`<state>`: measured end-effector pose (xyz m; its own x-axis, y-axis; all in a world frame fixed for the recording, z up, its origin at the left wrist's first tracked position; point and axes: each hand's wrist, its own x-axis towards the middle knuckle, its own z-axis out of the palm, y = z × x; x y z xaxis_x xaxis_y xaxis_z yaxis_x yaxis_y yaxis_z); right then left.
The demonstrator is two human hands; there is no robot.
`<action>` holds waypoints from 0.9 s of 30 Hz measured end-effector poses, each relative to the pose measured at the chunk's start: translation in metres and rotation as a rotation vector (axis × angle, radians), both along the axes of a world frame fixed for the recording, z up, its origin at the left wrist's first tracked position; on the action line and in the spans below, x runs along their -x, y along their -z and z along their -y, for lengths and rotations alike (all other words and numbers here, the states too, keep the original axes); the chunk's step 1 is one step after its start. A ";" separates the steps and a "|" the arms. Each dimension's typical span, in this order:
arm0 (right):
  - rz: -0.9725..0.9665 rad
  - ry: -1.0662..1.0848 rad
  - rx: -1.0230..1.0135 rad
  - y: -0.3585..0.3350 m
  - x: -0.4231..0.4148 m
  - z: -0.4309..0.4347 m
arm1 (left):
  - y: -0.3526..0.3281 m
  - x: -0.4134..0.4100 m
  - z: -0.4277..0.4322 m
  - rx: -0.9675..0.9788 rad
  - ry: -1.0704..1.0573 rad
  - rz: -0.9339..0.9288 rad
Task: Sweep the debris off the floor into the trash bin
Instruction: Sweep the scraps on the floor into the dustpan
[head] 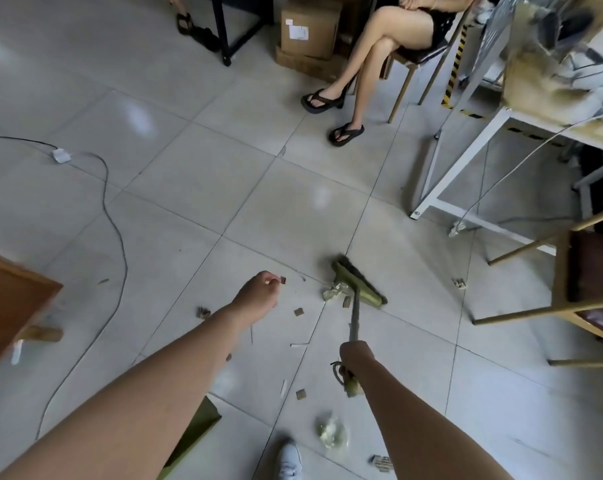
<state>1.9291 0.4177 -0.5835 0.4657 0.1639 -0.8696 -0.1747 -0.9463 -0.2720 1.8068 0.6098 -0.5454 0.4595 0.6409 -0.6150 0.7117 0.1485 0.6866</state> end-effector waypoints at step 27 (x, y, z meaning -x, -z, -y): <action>-0.099 0.062 0.014 -0.064 0.313 0.023 | -0.040 0.335 0.007 -0.032 -0.056 -0.004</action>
